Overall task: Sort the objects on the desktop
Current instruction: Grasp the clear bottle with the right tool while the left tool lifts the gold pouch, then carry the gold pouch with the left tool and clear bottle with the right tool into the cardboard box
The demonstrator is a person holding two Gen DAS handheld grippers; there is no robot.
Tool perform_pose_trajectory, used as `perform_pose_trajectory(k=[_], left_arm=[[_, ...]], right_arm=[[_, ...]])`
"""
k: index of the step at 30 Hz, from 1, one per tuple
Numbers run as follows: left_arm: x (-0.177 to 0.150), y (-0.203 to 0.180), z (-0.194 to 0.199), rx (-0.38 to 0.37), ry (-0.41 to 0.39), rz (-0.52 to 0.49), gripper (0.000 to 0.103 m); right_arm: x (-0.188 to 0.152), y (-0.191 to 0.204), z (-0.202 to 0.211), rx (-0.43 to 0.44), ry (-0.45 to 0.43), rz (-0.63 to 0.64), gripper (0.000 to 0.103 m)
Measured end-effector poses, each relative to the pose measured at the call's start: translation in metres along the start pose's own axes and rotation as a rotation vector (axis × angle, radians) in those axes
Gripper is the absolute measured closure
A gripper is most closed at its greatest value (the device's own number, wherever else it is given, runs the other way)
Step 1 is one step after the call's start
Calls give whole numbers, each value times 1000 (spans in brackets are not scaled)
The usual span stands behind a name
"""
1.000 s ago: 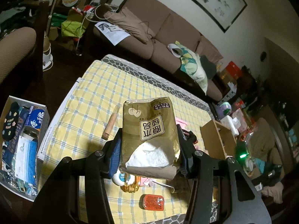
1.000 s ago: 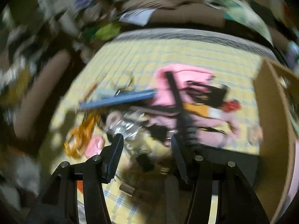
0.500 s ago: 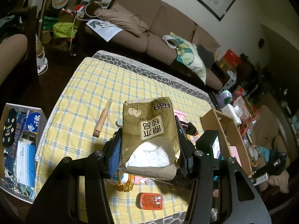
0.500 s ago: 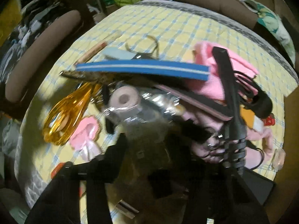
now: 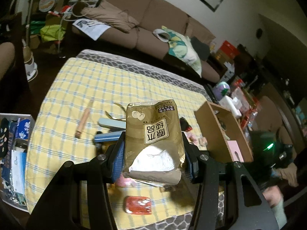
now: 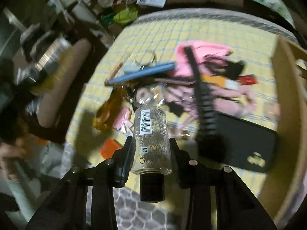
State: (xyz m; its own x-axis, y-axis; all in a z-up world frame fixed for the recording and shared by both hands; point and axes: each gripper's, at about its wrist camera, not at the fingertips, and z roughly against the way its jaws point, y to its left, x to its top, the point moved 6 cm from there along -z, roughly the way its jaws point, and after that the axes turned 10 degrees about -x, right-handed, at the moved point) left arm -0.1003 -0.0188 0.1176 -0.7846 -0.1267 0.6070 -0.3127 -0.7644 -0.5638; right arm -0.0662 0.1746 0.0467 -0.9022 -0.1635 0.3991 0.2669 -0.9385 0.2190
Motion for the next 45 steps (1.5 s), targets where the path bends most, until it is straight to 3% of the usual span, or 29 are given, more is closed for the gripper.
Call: perform_pose_trajectory(k=[4,9,14,20,28,29,31,35,37,39,41,45], left_arm=[[-9,-34,-18,-41,39,-56,55],[-22,-87,-46,-141,87,-75,55],[-27,-156,-91,-164,146,-150,55],[-27,-220,-157,-135,205,-203,55],[-28,-243,-221,-74,258,-202,55],[-29,-243,-227,-67,264,-205,55],[-29,-243,-238,-51,275,-207,55],[-25,-248,-261,-21,288,-218,55],[-25,-252,-273,-1,298,-235,55],[-27,-256,-285,23,314,-253,55],[-29,-258,-298,50,330,-274,55],[-31,-257,-321,126,349,-333,55]], right_arm=[[3,-39,57,-70,-87,-60,66],[-8,-116,112,-198,-155,-171,66],[-28,-192,108,-272,-125,-271,66],[-28,-243,75,-181,-117,-416,66],[-23,-260,49,-169,-85,-428,62],[-25,-262,50,-173,-84,-423,58],[-30,-263,59,-173,-102,-414,57],[-37,-266,92,-276,-157,-390,56],[-38,-265,109,-284,-192,-411,56],[-36,-262,129,-271,-244,-450,52],[-34,-258,139,-266,-274,-475,38],[-32,-258,134,-303,-282,-496,37]])
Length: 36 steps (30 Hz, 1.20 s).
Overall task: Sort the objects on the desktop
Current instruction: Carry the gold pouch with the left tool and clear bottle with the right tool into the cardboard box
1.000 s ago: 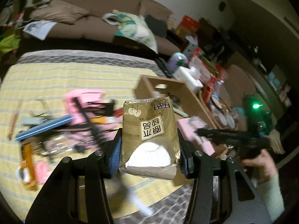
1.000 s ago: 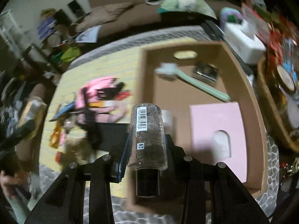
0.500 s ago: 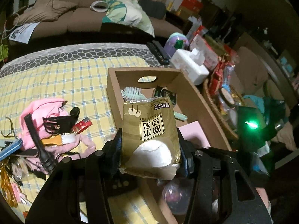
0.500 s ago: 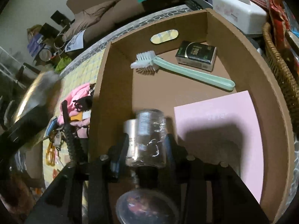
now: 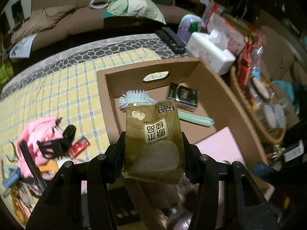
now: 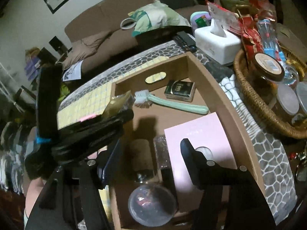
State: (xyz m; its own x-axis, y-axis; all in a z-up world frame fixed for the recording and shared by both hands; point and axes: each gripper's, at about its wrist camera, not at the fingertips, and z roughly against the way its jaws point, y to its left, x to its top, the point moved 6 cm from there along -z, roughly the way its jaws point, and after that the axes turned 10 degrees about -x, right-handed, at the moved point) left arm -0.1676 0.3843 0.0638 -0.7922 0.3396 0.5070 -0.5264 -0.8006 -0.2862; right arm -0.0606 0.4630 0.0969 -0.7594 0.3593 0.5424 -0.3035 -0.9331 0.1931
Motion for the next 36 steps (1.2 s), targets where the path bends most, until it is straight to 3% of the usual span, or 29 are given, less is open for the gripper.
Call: perform_pose_trajectory(k=[4,8,15,24,27,29,33,36], left_arm=[[8,2,-17,33,12,-9,55],[20,-5,-34,7,14,-3,55],[57,-35,-72,-36,22,-24,55],[77,-46,-133,-26,69,35,54],[76,-43,-143,-88,65,116,36],[76,-41,-144,-106,59,149,18],[75,-39,-130,-130,52,174,15],[74,-40,-100,-134,21,135,12]], right_arm=[[-8,-9,-22,-36,46,22,37],[-2,-29,-21,-81,16,27,37],[4,-74,-24,-90,4,-69,37],[8,-78,-42,-77,4,-55,37],[7,-78,-46,-58,9,-52,37],[7,-75,-48,-61,12,-43,37],[6,-75,-48,-58,15,-37,37],[8,-77,-43,-58,3,-41,37]])
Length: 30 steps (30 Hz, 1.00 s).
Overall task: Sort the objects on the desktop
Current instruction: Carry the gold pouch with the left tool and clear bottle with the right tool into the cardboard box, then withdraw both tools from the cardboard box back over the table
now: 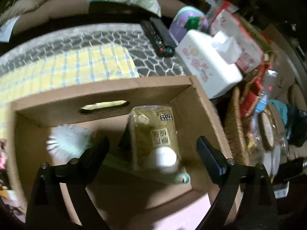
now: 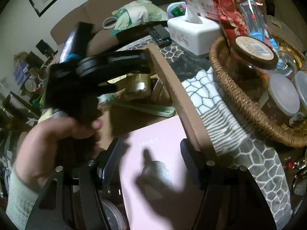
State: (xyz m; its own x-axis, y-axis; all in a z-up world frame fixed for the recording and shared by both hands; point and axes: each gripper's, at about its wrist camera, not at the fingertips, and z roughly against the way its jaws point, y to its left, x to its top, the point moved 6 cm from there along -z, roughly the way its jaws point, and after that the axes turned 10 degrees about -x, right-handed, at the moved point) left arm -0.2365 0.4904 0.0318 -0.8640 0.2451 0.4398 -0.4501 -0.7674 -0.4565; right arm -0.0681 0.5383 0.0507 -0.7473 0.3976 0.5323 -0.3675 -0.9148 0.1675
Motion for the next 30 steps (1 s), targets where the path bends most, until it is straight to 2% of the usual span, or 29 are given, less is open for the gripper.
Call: perform_pose_trajectory(k=[1,4,10,12,14,16,21,30], left_arm=[[-1,-1,10,2,-7,-16,11],[-10,-2,53,16,-51,-74,0],[-43,13,137,23,-133,-97,0],[-55,19,159,38,-148,-109,0],[-71,28,181,47,-163,-107,0],[-89,37,201,59,-175,-98,0],[-131,55,233,74,-176,-57,0],[-191,71,278,102,-180,-30,0]], right_arm=[[1,1,3,1,-7,2,37],[3,6,9,7,-22,9,37],[2,24,18,-11,-40,49,37],[3,29,20,-36,-53,65,33],[2,33,23,-66,-65,78,22],[1,37,26,-101,-86,90,19],[-5,51,38,-125,-112,137,19],[-27,85,71,-85,-148,172,19]])
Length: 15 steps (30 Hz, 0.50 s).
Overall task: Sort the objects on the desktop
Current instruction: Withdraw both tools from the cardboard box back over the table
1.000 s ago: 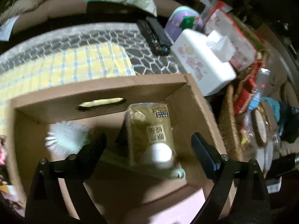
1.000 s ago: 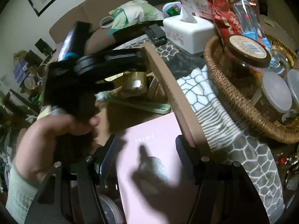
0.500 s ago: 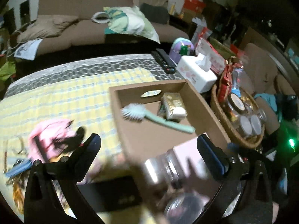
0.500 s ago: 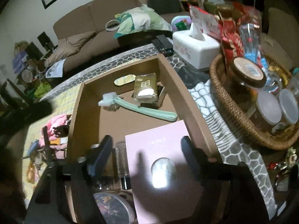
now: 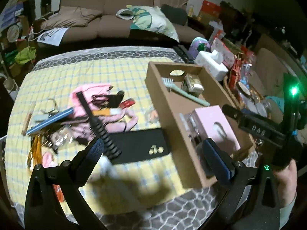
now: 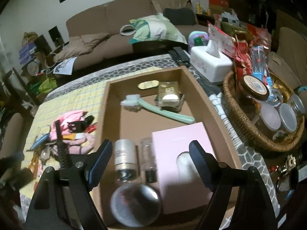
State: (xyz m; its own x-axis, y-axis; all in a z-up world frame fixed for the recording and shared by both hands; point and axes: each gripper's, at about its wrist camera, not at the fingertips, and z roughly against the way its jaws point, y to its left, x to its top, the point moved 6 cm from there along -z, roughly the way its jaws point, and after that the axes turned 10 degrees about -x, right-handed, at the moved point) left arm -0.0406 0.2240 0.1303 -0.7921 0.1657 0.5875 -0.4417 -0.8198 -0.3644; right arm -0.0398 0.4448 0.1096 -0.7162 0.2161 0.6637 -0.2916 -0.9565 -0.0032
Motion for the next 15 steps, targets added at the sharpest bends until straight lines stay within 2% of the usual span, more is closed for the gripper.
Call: perform_pose_trajectory(k=[7,15], left_arm=[[-26,22,34,5,-19,34,0],[-45,62,58,26,-35,71,0]], right_arm=[[-20,27,19,11,7,39,17],[-38,78,35,24,4,124,15]])
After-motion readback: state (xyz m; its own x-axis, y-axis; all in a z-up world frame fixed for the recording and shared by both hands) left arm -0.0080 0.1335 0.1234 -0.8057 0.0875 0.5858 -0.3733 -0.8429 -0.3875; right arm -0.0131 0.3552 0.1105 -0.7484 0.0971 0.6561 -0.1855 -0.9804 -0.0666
